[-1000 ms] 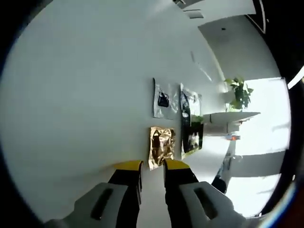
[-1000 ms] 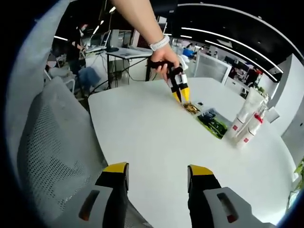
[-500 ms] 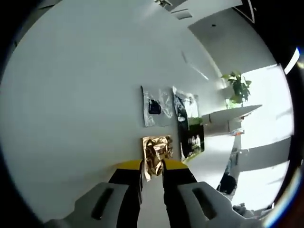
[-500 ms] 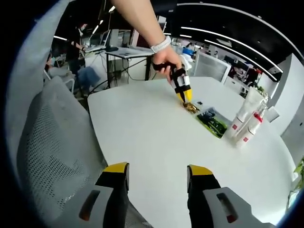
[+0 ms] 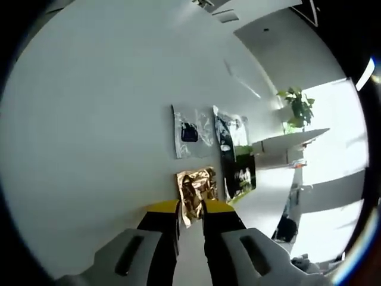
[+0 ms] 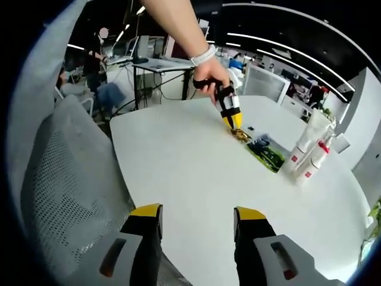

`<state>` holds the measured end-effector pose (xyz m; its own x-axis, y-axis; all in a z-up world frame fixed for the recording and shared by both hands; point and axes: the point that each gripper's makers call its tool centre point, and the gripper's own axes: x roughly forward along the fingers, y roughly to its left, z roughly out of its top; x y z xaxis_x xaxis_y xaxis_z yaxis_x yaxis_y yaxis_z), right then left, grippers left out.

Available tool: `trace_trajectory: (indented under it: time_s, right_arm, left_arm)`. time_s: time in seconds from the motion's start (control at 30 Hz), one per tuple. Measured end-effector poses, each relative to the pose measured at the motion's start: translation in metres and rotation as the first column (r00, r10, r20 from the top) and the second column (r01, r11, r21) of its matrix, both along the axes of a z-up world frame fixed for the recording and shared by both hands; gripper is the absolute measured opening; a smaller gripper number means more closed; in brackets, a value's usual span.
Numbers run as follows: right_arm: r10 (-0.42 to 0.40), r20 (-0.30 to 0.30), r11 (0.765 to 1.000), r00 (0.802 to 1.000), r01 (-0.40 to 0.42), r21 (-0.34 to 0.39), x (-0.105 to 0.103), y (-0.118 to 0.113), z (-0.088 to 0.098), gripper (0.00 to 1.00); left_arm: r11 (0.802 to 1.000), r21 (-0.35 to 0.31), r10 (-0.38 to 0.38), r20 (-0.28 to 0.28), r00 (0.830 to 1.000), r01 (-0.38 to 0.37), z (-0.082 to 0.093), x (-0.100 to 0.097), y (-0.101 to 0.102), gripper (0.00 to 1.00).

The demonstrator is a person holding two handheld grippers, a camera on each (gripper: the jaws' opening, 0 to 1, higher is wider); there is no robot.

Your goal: Arrange the skincare products in the storage area until every visible bottle or jar stands upright without overlapping.

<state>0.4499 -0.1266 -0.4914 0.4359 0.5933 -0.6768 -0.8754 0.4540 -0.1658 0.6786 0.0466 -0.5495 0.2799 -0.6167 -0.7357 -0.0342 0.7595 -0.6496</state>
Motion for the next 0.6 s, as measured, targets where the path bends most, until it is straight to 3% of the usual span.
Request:
trace_trajectory:
  time_s: [0.33, 0.5, 0.6]
  right_arm:
    - [0.001, 0.002, 1.0, 1.0, -0.001, 0.002, 0.0, 0.0, 0.001, 0.44]
    - [0.003, 0.007, 1.0, 1.0, -0.003, 0.008, 0.0, 0.001, 0.002, 0.45]
    - [0.001, 0.012, 1.0, 1.0, -0.002, 0.01, 0.001, 0.001, 0.003, 0.45]
  left_arm:
    - [1.0, 0.008, -0.002, 0.018, 1.0, 0.002, 0.004, -0.003, -0.001, 0.12]
    - [1.0, 0.023, -0.014, 0.019, 1.0, 0.013, 0.005, -0.016, 0.002, 0.16]
    - [1.0, 0.001, 0.016, 0.055, 0.998, -0.016, 0.012, -0.021, 0.0, 0.17]
